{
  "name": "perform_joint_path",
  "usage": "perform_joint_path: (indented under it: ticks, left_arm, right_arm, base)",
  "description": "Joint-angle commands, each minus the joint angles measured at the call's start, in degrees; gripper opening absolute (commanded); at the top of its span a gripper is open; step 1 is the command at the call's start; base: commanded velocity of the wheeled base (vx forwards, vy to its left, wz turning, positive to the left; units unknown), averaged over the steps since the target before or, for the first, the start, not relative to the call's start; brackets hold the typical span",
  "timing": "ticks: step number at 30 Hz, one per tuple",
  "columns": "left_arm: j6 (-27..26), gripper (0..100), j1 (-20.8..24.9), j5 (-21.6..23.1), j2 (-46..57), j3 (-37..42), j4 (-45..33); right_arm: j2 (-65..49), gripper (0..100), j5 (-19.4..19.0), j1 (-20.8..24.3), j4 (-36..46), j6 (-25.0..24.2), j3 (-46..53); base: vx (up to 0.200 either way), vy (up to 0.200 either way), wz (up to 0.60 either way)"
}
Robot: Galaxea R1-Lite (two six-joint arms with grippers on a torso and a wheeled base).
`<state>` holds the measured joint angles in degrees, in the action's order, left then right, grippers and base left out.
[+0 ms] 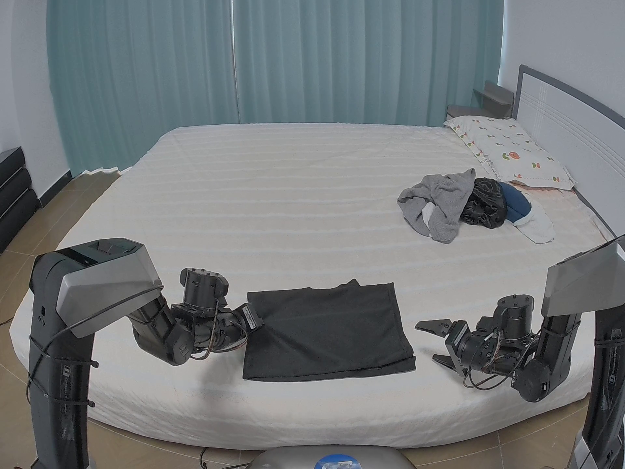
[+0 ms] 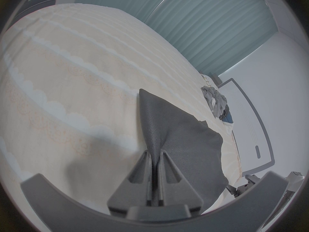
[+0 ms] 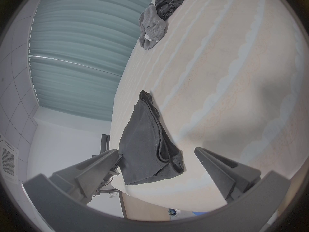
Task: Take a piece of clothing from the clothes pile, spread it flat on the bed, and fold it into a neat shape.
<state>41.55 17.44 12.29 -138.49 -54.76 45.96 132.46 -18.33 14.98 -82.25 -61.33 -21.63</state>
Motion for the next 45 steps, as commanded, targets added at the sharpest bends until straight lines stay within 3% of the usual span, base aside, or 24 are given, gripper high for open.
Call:
perform_joint_path:
  ticks: [1, 10, 45]
  left_arm:
    - [0.29, 0, 0.05, 0.02, 0.32, 0.00, 0.01]
    - [2.93, 0, -0.31, -1.83, 1.46, 0.09, -0.17]
    - [5.83, 0, -3.29, -1.92, 4.36, 2.47, -0.61]
  right_arm:
    - [0.08, 100, -0.03, 0.05, -0.02, -0.02, 0.01]
    - [0.08, 100, -0.03, 0.05, -0.02, 0.07, 0.09]
    - [0.08, 100, -0.12, -0.13, -0.02, -0.02, 0.01]
  base:
    - [0.000, 0.000, 0.00]
    - [0.000, 0.000, 0.00]
    - [0.000, 0.200, 0.00]
